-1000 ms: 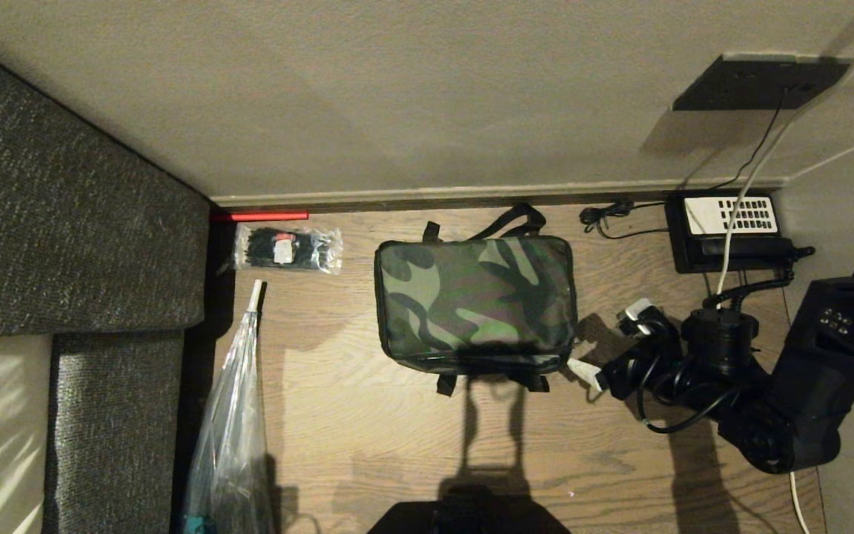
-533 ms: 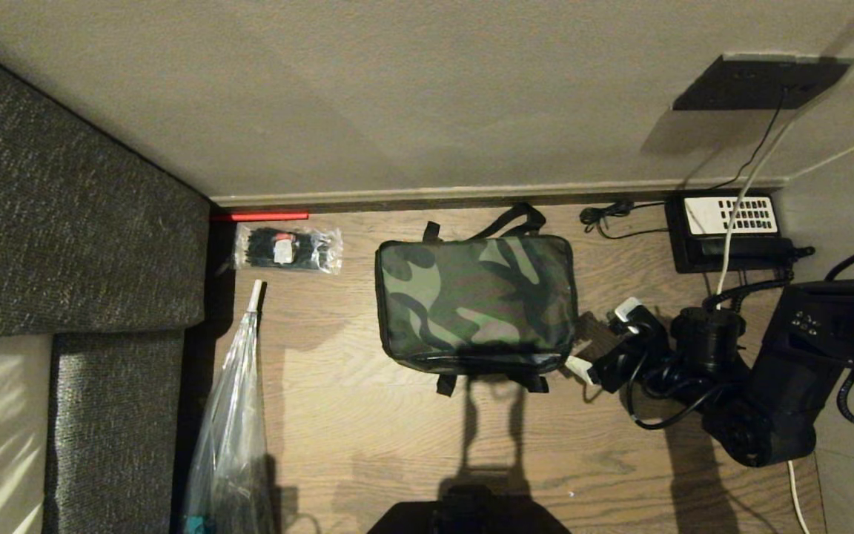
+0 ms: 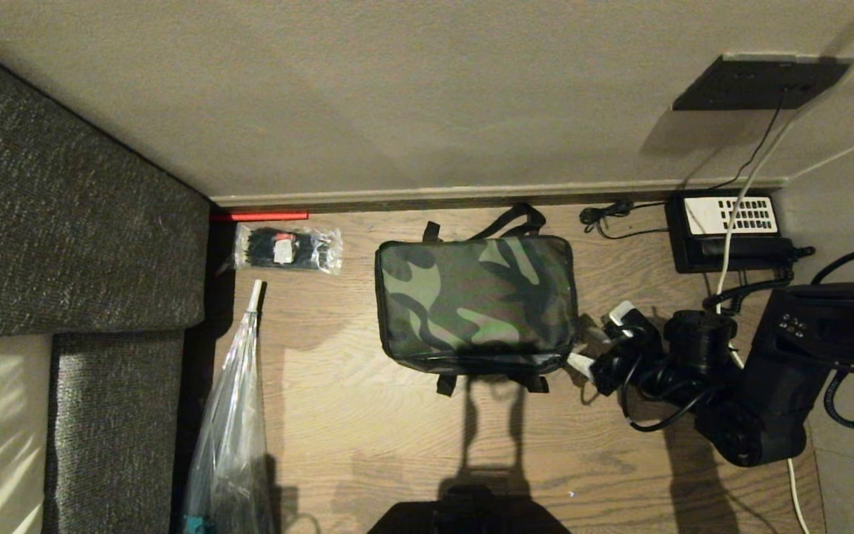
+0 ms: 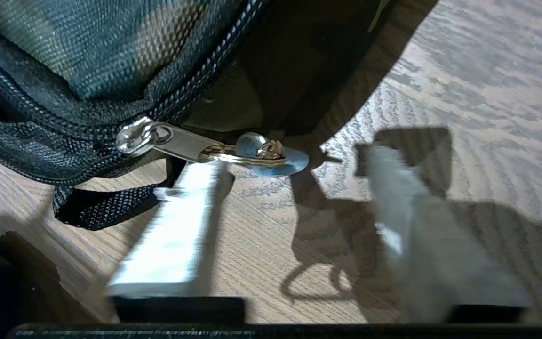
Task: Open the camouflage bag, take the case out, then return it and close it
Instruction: Open the top of the storage box
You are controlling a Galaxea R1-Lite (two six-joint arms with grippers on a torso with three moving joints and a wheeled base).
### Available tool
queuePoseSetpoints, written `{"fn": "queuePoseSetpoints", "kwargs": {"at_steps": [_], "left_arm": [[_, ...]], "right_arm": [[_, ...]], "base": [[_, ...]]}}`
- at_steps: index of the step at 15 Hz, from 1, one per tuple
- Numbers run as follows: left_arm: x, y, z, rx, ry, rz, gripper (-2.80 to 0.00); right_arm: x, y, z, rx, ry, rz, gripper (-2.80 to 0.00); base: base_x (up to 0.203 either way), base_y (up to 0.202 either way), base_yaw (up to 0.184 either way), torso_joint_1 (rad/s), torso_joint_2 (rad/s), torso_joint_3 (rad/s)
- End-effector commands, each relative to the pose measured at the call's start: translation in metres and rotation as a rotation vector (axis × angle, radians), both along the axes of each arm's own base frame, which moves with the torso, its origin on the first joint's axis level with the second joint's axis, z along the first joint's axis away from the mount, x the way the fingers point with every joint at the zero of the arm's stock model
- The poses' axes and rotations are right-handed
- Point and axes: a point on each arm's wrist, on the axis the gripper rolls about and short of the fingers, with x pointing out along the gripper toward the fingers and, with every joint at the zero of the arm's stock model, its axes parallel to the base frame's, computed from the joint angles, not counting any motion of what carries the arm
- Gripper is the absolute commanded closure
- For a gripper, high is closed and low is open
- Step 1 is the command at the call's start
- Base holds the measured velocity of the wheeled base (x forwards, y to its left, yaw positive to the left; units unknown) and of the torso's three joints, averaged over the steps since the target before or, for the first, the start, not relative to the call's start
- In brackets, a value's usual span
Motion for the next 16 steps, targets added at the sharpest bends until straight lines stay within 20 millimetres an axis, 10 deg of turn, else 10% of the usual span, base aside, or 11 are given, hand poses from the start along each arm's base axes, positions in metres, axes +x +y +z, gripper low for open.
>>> {"fn": "queuePoseSetpoints", "kwargs": {"at_steps": [1,16], "left_arm": [[0.0001,0.0,-0.0009,-0.001,0.001,0.001,0.0],[0.0001,0.0,-0.0009,-0.001,0.001,0.001,0.0]], "right_arm": [[0.0005,0.0002,-0.0016,-0.002,-0.003,0.003,0.0],[-0.0014,0.0019,0.0027,-0.006,-0.015,0.01,0.0]], "base": [[0.0,0.0,0.0,0.0,0.0,0.0],[0.0,0.0,0.0,0.0,0.0,0.0]]}}
